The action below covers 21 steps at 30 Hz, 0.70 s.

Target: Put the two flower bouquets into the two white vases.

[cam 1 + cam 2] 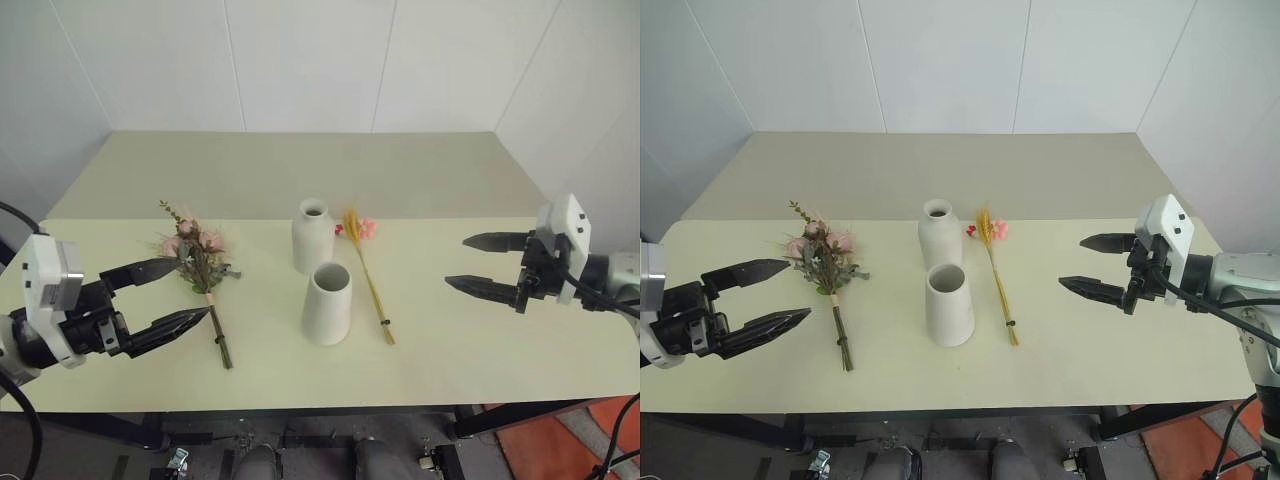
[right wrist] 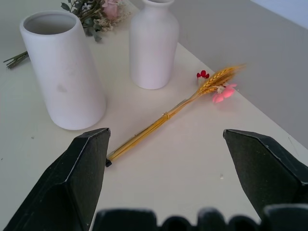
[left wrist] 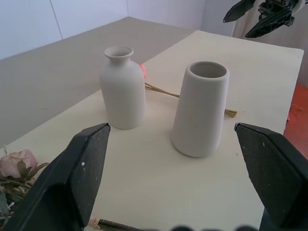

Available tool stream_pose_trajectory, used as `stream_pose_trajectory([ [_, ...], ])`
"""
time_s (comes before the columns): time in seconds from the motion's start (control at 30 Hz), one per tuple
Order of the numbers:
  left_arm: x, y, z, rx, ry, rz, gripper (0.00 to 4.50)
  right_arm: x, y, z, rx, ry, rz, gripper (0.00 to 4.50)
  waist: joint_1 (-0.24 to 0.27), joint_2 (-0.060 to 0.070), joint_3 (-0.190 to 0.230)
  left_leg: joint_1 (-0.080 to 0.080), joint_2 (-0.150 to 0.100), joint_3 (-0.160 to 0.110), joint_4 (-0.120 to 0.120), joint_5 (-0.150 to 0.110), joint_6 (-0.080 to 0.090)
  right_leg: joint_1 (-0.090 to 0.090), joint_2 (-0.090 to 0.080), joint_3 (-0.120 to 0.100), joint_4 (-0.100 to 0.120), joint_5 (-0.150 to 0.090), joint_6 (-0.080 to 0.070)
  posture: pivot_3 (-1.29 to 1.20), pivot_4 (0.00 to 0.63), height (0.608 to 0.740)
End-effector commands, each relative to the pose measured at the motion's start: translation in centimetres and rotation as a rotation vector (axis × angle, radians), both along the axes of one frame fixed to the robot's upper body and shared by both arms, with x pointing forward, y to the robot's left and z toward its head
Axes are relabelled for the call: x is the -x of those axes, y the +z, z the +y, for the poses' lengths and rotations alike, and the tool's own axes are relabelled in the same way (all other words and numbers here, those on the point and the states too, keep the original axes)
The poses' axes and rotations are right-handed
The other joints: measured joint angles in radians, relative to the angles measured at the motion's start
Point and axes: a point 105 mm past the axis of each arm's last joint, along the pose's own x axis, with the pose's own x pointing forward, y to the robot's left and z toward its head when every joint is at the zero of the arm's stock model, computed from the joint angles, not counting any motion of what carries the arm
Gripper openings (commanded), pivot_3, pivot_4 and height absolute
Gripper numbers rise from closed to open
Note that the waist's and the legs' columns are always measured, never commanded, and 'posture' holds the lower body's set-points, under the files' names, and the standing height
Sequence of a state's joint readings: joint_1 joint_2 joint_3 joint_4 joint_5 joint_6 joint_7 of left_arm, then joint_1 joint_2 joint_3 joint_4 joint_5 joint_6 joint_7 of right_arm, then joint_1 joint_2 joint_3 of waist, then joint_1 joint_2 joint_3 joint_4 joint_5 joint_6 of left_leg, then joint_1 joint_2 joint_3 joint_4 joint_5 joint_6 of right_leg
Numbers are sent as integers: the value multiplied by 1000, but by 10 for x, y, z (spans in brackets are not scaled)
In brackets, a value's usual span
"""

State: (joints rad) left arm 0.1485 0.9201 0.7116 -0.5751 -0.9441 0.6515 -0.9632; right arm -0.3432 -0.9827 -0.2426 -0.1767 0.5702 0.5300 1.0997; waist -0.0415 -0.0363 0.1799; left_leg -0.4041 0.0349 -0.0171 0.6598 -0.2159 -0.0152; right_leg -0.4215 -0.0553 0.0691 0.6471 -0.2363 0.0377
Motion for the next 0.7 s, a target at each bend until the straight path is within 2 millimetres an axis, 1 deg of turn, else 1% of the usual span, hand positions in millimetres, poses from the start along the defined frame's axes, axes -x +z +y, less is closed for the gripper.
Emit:
stream_pose_trajectory([
  [0.03,5,11,-1,-9,-4,-65,4500,-2,13,2,7,10,-56,4475,-1,0,0,0,0,0,0,0,0,0,0,0,0,0,0,0,150,740],
  [0.2,5,10,0,-9,5,-60,4500,-2,13,5,9,22,-57,4475,-1,0,0,0,0,0,0,0,0,0,0,0,0,0,0,0,150,740],
  [0.27,4,7,2,-20,39,-28,4500,-3,14,5,9,24,-57,4475,0,0,0,0,0,0,0,0,0,0,0,0,0,0,0,0,150,740],
  [0.4,-23,-16,23,-183,310,193,4500,-3,15,7,9,35,-59,4475,3,0,0,0,0,-1,0,0,0,0,0,0,0,-1,1,0,150,740],
  [0.5,-38,-31,36,-277,447,363,4500,-4,15,10,6,49,-63,4475,5,0,0,1,0,-1,0,0,0,1,0,0,1,-3,6,0,150,740],
  [0.57,-45,-36,39,-281,500,428,4500,-3,17,13,1,68,-68,4475,1,0,0,1,0,-1,0,0,0,1,0,0,0,-3,6,0,150,740],
  [0.7,-69,-50,38,-266,627,541,4500,-1,20,20,-4,116,-82,4475,2,0,0,-1,0,-2,0,0,0,-1,0,0,0,-1,2,0,150,740],
])
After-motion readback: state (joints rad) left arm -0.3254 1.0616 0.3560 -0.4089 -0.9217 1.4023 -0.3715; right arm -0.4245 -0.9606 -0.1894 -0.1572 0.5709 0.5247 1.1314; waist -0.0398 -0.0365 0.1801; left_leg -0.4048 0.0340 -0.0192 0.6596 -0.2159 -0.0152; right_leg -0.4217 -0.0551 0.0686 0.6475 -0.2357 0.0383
